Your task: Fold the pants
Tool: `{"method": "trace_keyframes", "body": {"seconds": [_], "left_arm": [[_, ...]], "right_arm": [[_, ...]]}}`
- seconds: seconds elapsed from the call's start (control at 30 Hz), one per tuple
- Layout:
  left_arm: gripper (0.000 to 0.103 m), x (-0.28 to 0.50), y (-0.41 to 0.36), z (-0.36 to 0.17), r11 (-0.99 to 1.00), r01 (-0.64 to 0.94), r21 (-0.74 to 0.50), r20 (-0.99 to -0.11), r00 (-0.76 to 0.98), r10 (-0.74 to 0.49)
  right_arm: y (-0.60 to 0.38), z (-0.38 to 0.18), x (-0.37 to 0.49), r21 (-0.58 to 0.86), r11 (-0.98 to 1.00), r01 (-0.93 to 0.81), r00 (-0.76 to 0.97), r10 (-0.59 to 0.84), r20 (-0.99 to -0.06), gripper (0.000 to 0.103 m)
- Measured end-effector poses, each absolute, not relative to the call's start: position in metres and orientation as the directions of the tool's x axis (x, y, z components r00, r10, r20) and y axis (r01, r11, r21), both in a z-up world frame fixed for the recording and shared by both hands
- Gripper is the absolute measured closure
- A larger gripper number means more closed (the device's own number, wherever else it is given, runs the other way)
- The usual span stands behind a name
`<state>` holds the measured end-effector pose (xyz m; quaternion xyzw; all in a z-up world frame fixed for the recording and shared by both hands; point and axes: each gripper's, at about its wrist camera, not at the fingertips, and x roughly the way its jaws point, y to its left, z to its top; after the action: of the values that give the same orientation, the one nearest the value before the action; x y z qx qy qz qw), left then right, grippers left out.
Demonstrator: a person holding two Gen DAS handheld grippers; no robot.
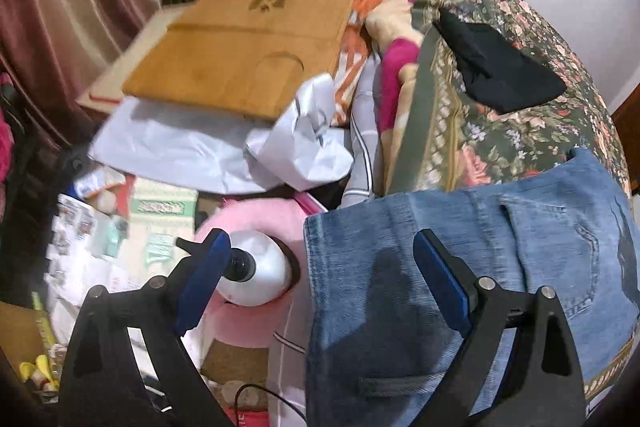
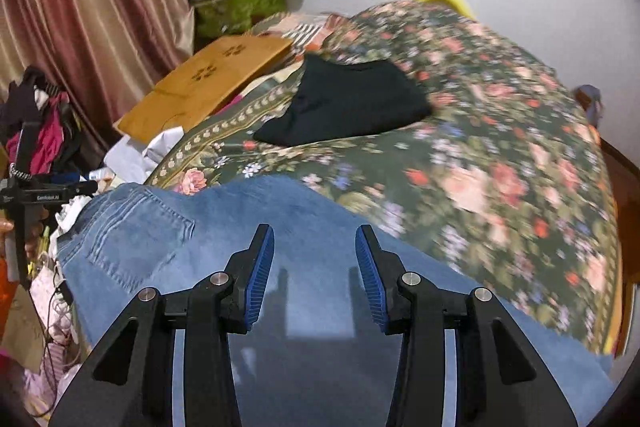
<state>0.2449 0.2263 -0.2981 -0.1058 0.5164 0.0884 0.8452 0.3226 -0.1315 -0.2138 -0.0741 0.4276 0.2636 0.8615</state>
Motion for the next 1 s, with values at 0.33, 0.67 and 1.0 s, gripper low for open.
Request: {"method": "trace_keyframes", "body": {"seconds": [0.33,0.67,1.0], "left_arm": [[0.044,0.247,0.212,-0.331,0.966,-0.102,-0.239,-0.872,0.461,-0.167],[0.080,0.234,0.191,-0.321,0.985,-0.055,-0.161,-0.864,0.491,-0.113],[0.066,0.218,0.192,-0.314,0.988,-0.150,-0.046,-0.888,0.459,0.028]], "right_arm": [[-0.066,-0.259,0.371,0.059,0.790,-0.610,0.381,0.359,-0.852,0.064],[-0.064,-0.259,0.366,-0.021,0.787,-0.617,0.438,0.321,-0.840,0.096],[-0.061,-0.257,0.365,-0.031,0.804,-0.594,0.425,0.281,-0.861,0.093]]}}
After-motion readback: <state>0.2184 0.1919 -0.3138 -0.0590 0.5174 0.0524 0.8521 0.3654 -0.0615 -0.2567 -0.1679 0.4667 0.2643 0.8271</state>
